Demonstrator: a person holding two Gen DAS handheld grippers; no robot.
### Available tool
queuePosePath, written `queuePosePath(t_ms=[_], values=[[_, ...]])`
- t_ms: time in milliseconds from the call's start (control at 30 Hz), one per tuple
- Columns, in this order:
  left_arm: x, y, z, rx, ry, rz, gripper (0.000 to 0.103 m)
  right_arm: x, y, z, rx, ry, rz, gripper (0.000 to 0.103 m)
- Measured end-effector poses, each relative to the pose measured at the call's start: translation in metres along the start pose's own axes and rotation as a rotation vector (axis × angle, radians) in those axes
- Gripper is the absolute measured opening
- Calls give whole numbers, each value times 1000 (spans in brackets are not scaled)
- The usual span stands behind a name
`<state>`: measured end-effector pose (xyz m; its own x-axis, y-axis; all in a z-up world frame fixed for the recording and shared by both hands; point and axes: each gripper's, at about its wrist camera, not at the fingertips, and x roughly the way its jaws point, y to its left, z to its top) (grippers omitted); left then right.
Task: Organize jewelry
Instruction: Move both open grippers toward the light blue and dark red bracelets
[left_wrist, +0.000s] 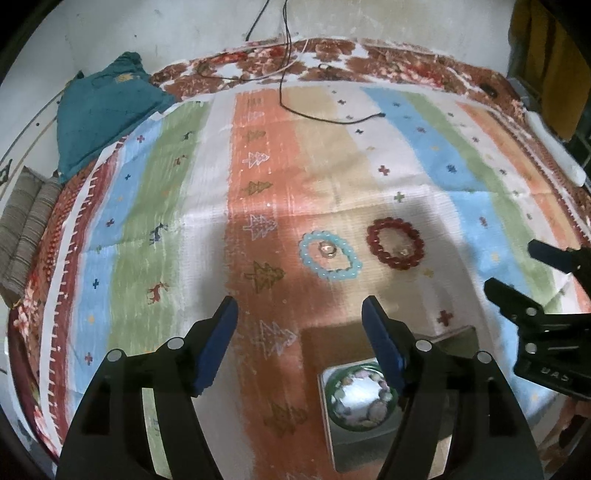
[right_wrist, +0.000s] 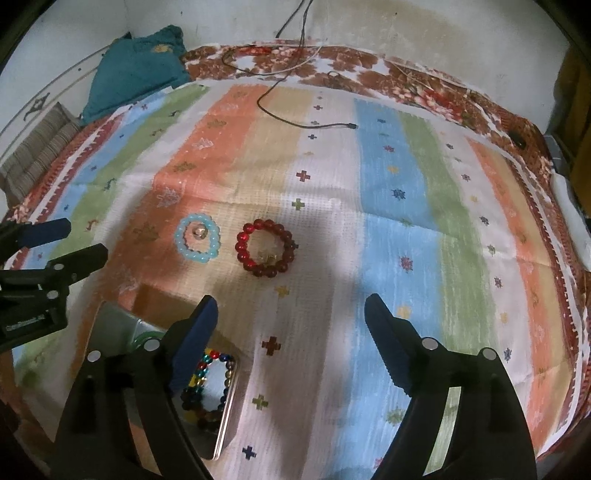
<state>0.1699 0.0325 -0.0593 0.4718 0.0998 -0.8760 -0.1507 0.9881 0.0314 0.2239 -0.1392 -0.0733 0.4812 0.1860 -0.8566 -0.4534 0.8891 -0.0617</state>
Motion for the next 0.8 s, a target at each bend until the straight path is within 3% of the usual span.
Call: queuePosePath(t_ms=[400,800], values=[[33,-1,14,7,55,22,71,22,-1,12,-10,36,-6,84],[38,-2,18,17,61,21,71,30,-1,15,-15,46,-9,84]])
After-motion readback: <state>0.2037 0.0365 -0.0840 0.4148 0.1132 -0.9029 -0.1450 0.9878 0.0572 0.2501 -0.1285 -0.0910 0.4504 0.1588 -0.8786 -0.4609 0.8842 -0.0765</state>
